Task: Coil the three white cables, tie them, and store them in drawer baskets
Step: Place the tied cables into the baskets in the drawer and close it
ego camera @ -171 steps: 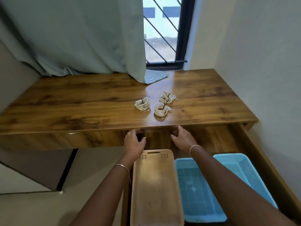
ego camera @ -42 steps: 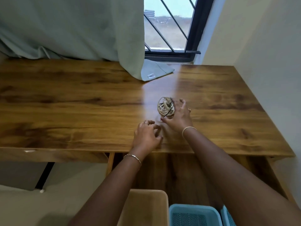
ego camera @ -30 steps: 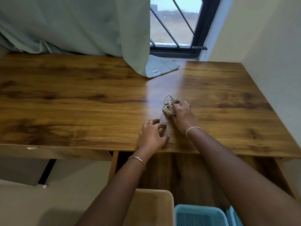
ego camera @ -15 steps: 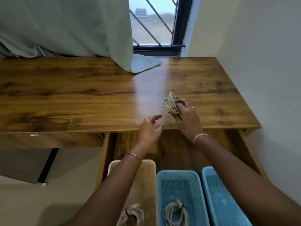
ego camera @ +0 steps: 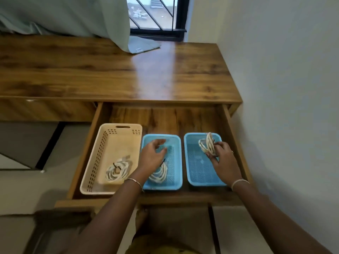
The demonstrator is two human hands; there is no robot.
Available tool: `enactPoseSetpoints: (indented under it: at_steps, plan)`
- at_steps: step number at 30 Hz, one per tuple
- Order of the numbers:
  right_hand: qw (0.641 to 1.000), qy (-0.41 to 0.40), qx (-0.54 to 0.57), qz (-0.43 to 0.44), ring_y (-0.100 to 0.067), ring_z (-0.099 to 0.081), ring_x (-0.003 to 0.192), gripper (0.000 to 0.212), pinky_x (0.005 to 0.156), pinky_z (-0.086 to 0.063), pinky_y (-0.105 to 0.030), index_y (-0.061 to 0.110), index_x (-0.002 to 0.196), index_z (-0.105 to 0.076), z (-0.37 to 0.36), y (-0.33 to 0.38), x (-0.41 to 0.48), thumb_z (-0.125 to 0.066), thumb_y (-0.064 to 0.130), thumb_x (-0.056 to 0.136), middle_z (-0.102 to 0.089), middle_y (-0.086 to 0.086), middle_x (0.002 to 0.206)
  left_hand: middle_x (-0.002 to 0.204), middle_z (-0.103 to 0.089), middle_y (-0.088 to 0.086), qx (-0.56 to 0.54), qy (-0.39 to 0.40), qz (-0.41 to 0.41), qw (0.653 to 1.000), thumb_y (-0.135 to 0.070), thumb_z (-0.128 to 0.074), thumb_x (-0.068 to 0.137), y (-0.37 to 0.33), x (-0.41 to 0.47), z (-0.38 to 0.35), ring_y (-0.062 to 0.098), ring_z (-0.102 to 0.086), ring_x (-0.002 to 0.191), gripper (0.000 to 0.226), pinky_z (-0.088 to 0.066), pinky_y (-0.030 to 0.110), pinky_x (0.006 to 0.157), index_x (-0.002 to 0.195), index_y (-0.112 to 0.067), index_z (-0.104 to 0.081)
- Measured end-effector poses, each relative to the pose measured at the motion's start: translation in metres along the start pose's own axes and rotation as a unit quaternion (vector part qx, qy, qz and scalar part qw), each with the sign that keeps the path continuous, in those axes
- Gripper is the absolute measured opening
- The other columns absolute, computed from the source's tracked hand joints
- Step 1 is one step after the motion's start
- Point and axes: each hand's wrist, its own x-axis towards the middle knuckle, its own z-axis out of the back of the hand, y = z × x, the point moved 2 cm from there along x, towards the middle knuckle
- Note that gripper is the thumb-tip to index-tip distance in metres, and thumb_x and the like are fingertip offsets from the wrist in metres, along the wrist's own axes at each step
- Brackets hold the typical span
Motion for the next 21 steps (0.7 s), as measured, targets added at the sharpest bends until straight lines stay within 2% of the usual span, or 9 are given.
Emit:
enactPoseSetpoints:
  at_steps: [2, 7, 13, 21]
  plan:
    - [0.999, 0.028, -0.012, -0.012, -0.018, -0.054, 0.103, 0.033, 0.094, -0.049, -0.033, 0.006, 0.120, -0.059, -0.001, -0.014, -0.019, -0.064, 0.020, 0.090, -0.052, -0.005, 0.121, 0.122, -0.064, 0.000, 0.005, -0.010, 0.002, 1.000, -0.017, -0.064, 0.088, 0.006, -0.026, -0.007, 0.015, -0.057, 0.116, 0.034, -0.047, 0.030, 0.097, 0.122, -0.016, -0.061]
    - [0.997, 0.070, -0.039, -0.017, -0.021, -0.051, 0.113, 0.040, 0.092, -0.048, -0.030, 0.008, 0.128, -0.055, -0.011, -0.027, -0.033, -0.061, 0.021, 0.091, -0.050, -0.006, 0.126, 0.121, -0.063, -0.002, 0.060, -0.025, -0.026, 0.998, -0.021, -0.062, 0.090, 0.013, -0.068, -0.013, 0.011, -0.057, 0.112, 0.033, -0.041, 0.017, 0.082, 0.123, -0.017, -0.059]
    - [0.994, 0.090, -0.066, -0.012, -0.022, -0.052, 0.115, 0.050, 0.093, -0.051, -0.033, 0.011, 0.136, -0.049, -0.024, -0.030, -0.028, -0.063, 0.022, 0.090, -0.048, -0.007, 0.127, 0.118, -0.063, 0.000, 0.149, -0.046, -0.053, 0.986, -0.021, -0.061, 0.087, 0.028, -0.099, -0.014, 0.020, -0.055, 0.113, 0.029, -0.047, 0.038, 0.093, 0.116, -0.022, -0.062]
    - [0.988, 0.127, -0.086, -0.026, -0.023, -0.053, 0.111, 0.054, 0.095, -0.051, -0.036, 0.011, 0.132, -0.052, -0.046, -0.032, -0.023, -0.071, 0.023, 0.084, -0.047, -0.007, 0.121, 0.112, -0.064, -0.002, 0.168, -0.052, -0.054, 0.983, -0.015, -0.063, 0.084, 0.046, -0.113, -0.015, 0.018, -0.055, 0.108, 0.024, -0.047, 0.037, 0.093, 0.107, -0.023, -0.066]
